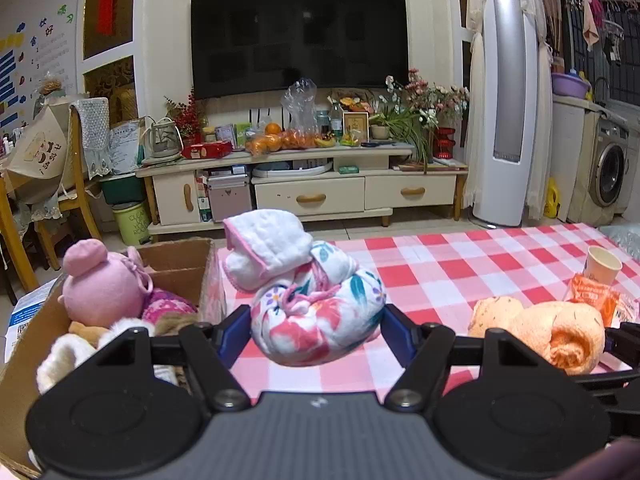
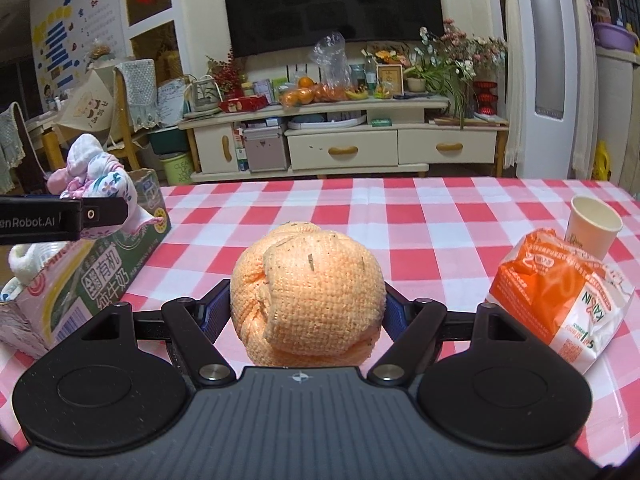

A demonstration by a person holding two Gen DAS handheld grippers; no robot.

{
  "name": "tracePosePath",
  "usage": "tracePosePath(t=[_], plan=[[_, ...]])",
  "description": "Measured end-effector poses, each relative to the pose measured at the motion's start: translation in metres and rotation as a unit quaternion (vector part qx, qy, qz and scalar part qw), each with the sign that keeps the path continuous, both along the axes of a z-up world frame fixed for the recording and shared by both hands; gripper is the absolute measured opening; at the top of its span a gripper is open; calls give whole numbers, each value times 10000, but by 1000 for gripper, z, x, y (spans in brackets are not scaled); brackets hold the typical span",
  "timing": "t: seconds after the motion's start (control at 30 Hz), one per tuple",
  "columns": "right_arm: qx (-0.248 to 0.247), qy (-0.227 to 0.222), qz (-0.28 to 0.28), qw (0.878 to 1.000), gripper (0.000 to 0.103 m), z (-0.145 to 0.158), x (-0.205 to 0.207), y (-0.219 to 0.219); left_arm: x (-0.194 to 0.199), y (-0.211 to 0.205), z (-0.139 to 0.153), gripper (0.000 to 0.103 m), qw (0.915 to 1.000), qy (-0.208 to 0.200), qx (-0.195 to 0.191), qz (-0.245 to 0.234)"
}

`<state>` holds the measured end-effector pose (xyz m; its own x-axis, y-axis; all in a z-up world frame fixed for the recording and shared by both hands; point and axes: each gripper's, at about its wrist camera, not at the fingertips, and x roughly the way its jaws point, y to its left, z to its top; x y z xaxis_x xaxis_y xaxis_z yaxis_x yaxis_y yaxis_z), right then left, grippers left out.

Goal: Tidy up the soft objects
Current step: 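Lift the floral bundle and orange ball up off the table with both tools, then carry the floral bundle and orange ball over the cardboard box with both tools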

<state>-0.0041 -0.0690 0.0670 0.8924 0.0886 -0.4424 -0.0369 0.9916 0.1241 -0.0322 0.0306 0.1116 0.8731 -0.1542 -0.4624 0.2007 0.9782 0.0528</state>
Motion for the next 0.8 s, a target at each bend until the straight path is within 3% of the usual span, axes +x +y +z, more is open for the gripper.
tracePosePath(t=[0.8], plan=[[-172,-407,544,9975,93,39,5,56,-8,67,29,70,9982,-282,-453,288]])
